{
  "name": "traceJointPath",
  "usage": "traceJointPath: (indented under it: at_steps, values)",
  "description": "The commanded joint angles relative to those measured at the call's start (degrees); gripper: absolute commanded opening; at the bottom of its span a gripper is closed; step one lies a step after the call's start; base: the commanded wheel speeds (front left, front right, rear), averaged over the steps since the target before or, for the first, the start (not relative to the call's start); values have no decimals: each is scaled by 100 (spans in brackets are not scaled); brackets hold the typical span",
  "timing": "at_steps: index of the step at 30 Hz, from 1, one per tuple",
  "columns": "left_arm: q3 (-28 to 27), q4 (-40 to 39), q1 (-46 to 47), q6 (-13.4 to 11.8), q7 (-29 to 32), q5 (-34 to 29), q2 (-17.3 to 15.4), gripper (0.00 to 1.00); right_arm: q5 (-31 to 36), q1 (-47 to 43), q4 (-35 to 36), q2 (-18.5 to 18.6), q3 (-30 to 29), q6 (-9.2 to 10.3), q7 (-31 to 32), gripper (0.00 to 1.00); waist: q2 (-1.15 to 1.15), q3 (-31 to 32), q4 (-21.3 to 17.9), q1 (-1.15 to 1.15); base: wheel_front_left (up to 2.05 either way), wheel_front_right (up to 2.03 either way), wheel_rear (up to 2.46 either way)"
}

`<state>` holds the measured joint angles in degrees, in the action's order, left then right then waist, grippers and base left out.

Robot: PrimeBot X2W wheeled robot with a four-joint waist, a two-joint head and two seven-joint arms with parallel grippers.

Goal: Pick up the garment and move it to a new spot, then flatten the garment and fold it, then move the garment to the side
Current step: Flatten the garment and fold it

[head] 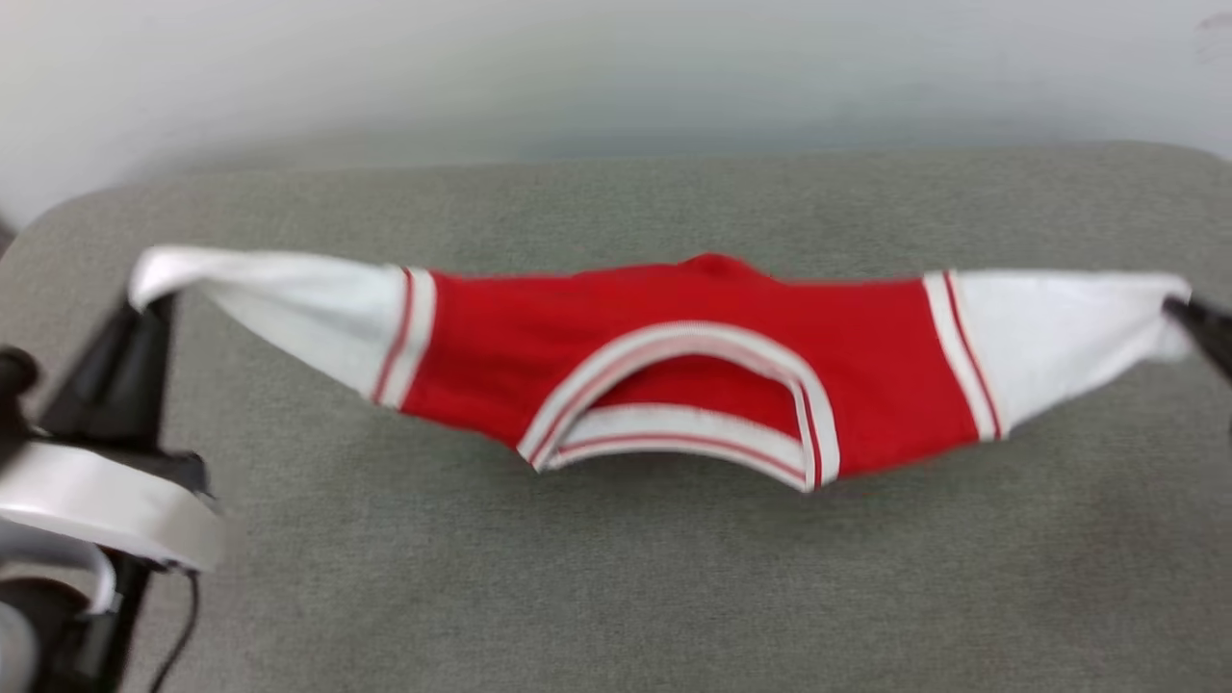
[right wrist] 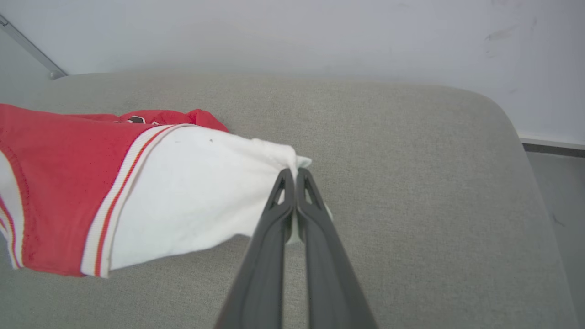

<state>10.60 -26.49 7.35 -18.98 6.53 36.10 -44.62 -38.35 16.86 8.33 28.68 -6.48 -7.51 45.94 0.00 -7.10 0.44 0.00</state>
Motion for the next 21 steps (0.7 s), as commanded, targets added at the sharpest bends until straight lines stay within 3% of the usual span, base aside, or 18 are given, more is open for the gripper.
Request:
traceJointPath:
  at_steps: [1,7,13,21]
  values:
    - [-59,-46,73,-4,-16,31,-32,0,-48,109,43,29,-20,4,24,0,0,60,-70,0,0,0,0]
    - [-674,-409,426,21,84,264,-370,0,-288,983,541,47,-113,4,39,0,0,137,-205,0,0,0,0]
    - [-1231,-594,796,-50,220,418,-666,0,-88,1744,764,150,-29,4,-128,0,0,58,-290,0,0,0,0]
    - [-1335,-248,1852,67,383,507,-974,0,214,2709,459,122,138,4,-453,0,0,-431,-310,0,0,0,0]
